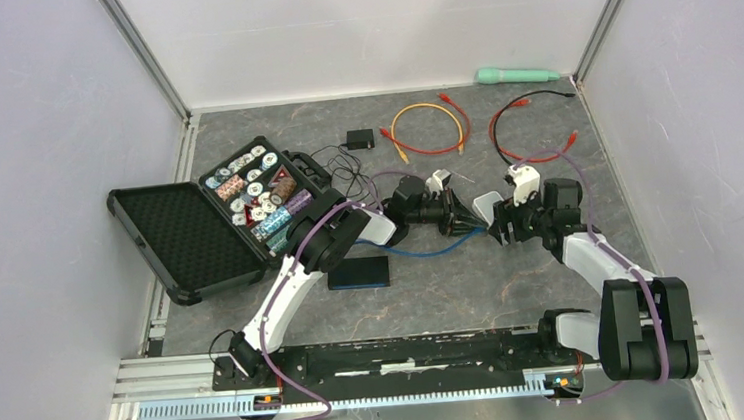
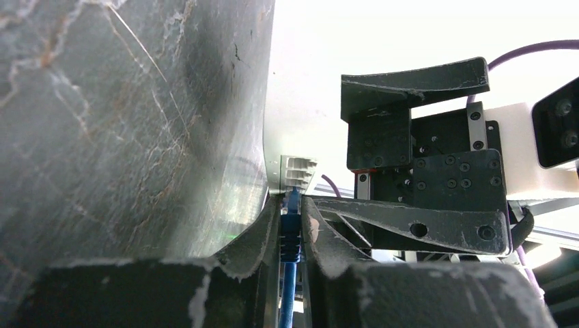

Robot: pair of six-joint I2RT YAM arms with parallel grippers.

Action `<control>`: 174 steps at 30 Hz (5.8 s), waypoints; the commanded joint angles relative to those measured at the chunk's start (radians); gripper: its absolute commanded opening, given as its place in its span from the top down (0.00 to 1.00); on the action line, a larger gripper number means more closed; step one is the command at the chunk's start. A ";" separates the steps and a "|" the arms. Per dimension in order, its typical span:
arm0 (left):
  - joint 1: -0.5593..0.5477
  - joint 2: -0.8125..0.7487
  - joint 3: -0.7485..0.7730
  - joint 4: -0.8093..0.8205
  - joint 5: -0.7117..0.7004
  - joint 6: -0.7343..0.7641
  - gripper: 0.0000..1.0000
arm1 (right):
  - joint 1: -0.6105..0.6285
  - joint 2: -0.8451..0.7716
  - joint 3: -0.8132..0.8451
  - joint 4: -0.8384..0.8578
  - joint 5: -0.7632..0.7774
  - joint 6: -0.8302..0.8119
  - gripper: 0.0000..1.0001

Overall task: Pull the plug from the switch port
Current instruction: Pull the connector from the switch port, then place the switch port at the center of the board, then place the connector at the center of the board.

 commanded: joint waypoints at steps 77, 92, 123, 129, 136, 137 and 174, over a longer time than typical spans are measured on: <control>0.198 -0.116 0.604 -1.195 0.113 0.838 0.98 | 0.035 0.099 0.066 -0.442 -0.313 -0.952 0.96; 0.248 -0.086 0.633 -1.103 0.218 0.748 0.98 | 0.419 0.319 0.305 -0.441 -0.318 -0.843 0.90; 0.204 0.135 0.897 -1.110 0.266 0.709 0.96 | 0.531 0.075 0.247 -0.308 -0.120 -0.600 0.02; 0.155 0.180 0.900 -0.978 0.308 0.585 0.92 | 0.526 -0.027 0.271 -0.279 -0.074 -0.549 0.09; 0.104 0.266 0.935 -0.798 0.327 0.466 0.79 | 0.527 -0.036 0.317 -0.323 -0.059 -0.562 0.14; 0.104 0.273 0.940 -0.798 0.326 0.471 0.75 | 0.526 -0.039 0.316 -0.321 -0.054 -0.557 0.14; 0.413 -0.126 0.783 -0.949 0.306 0.635 0.00 | 0.490 0.308 0.398 -0.108 0.073 -0.424 0.40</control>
